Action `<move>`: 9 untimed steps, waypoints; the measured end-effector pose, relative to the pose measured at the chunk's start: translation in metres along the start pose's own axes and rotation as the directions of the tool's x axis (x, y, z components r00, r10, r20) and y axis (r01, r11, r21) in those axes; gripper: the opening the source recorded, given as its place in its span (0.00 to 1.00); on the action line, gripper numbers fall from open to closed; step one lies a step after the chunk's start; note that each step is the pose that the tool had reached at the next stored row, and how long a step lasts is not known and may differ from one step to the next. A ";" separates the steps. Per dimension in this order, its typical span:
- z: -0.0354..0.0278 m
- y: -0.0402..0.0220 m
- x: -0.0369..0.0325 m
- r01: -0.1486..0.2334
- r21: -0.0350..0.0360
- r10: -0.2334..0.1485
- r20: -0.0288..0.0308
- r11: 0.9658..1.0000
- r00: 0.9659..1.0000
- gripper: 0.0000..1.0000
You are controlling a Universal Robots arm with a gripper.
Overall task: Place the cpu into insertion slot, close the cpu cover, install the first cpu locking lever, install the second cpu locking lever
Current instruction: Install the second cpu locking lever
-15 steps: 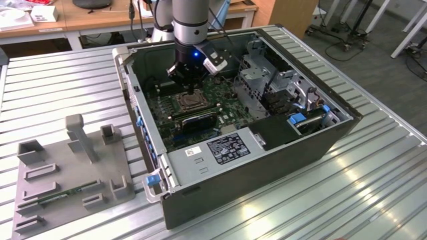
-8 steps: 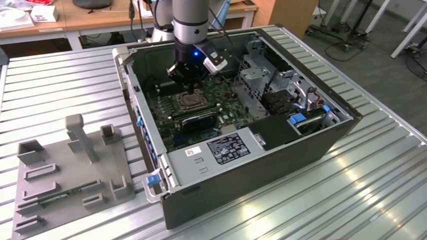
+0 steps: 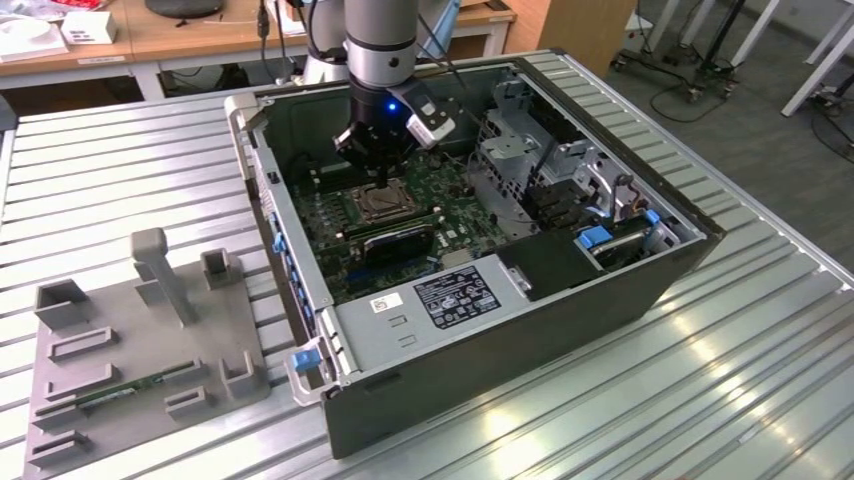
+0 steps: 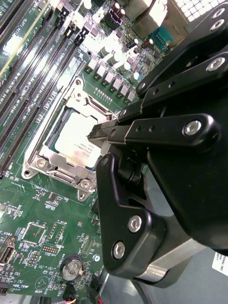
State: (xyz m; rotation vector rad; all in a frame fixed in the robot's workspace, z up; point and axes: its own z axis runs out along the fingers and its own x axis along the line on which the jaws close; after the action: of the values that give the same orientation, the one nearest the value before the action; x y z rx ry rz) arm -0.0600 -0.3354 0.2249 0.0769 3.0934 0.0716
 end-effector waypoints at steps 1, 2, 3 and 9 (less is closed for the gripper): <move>-0.0001 0.0000 0.0000 0.000 0.000 0.000 0.000 1.000 1.000 0.11; -0.0004 0.0000 0.0000 0.000 0.000 0.000 0.000 1.000 1.000 0.11; -0.0007 0.0000 0.0000 0.000 0.001 0.000 0.000 1.000 1.000 0.11; -0.0015 0.0001 -0.0001 0.000 0.000 0.000 0.000 1.000 1.000 0.11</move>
State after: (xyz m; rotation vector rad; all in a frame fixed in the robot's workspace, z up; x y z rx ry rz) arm -0.0600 -0.3354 0.2265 0.0769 3.0934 0.0715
